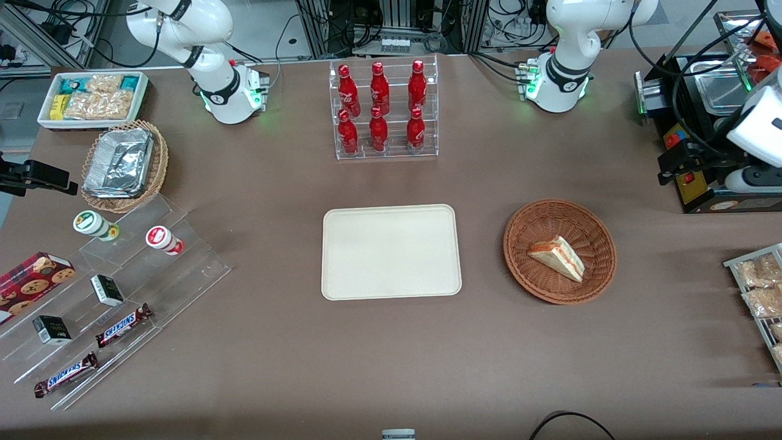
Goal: Place sandwich from basket to tray
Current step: 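Move the left gripper over the wrapped sandwich in the wicker basket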
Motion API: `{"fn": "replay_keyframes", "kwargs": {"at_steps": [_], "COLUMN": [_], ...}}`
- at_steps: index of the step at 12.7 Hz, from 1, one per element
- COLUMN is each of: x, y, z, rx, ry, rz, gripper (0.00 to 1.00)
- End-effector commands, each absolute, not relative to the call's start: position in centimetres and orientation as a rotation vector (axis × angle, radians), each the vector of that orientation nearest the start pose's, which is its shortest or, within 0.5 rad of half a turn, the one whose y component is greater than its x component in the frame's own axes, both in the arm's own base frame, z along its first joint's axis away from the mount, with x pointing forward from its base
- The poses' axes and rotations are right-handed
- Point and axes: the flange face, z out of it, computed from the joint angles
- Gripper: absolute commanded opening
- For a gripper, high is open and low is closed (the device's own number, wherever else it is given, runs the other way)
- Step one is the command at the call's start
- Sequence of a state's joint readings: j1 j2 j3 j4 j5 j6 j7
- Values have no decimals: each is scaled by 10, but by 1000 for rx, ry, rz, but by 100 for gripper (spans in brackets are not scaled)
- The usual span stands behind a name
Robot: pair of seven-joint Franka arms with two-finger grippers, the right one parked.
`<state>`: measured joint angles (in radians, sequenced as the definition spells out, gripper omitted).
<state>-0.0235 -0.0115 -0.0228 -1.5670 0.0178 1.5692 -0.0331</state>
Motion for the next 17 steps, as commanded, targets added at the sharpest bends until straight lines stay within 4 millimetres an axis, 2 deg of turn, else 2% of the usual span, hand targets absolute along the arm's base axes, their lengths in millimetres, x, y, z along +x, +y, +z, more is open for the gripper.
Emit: {"fn": "replay_keyframes", "kwargs": {"at_steps": [1,5,7,9,11,12,13,17], "x": [550,558,569,574,572,571,569,549], "y": [-23,-22,-25,-37,-49,-54,-67,-86], "z": [641,626,598,566,534,515,499,443], "rx": [-3120,-3113,-3112,-3111,-3111,-3106,-3091,-3006], "ry": [35,31,8,-102,-275,-413,-560,-933], "rz": [-35,-9,10,-17,-39,-43,-73,-92], "gripper": [100,100,100,100,100,100,100,100]}}
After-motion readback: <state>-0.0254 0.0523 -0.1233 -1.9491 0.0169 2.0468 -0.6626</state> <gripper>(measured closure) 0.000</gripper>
